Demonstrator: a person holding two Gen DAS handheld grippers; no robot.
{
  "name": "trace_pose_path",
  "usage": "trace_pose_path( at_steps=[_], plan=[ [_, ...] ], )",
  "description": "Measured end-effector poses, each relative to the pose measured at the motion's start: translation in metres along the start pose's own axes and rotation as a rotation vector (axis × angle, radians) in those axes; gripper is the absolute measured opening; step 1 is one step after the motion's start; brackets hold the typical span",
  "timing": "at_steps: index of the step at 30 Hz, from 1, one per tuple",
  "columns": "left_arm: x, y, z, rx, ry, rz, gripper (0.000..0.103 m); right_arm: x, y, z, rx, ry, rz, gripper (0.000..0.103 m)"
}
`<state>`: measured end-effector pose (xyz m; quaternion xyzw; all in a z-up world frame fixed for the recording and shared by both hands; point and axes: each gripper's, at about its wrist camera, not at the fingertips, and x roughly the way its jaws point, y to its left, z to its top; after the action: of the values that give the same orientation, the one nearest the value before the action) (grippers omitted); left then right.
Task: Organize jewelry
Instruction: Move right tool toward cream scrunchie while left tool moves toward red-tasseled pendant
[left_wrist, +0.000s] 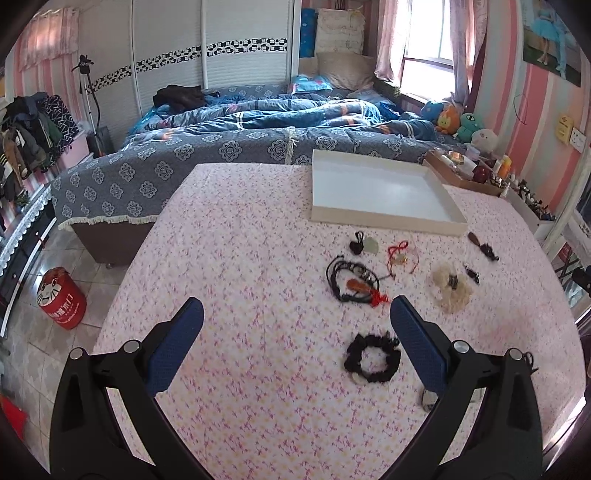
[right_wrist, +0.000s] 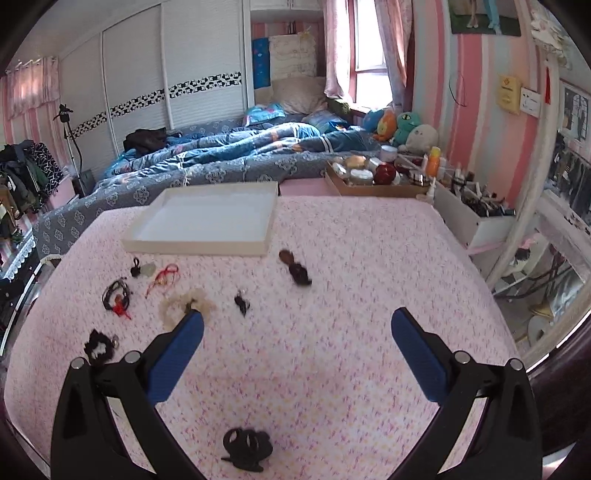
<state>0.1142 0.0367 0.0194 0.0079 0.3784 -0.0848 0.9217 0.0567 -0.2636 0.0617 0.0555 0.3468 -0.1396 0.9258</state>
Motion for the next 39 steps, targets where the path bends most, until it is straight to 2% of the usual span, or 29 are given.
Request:
trace_pose_path(
  at_steps=[3,8,12,15,17,21,27,39],
  plan=[
    [0.001,0.0,0.015,0.001,-0.009,-0.012,0.1,0.001,-0.002,0.022,-0.001,-0.022,0.029,0.101],
    [0.0,-0.004,0.052,0.039,-0.062,0.014,0.1,0.011,-0.005,0.054,0.008,-0.038,0.016,0.101],
    [0.003,-0.004,0.078,0.053,-0.08,0.001,0.1,0.02,-0.005,0.068,-0.007,-0.041,-0.003,0.101],
    [0.012,-0.005,0.086,0.067,-0.078,-0.002,0.1,0.029,-0.009,0.073,0.0,-0.028,-0.009,0.101],
    [0.025,-0.004,0.085,0.067,-0.061,-0.017,0.1,0.036,-0.01,0.072,0.012,-0.019,-0.016,0.101],
    [0.055,-0.007,0.073,0.085,-0.004,-0.036,0.1,0.064,-0.015,0.057,0.094,0.046,0.031,0.101],
    [0.09,0.0,0.053,0.075,0.079,-0.051,0.099,0.088,-0.011,0.036,0.111,0.088,0.052,0.101],
    [0.109,-0.013,0.042,0.123,0.099,-0.073,0.099,0.099,-0.001,0.029,0.086,0.088,0.009,0.101]
  ],
)
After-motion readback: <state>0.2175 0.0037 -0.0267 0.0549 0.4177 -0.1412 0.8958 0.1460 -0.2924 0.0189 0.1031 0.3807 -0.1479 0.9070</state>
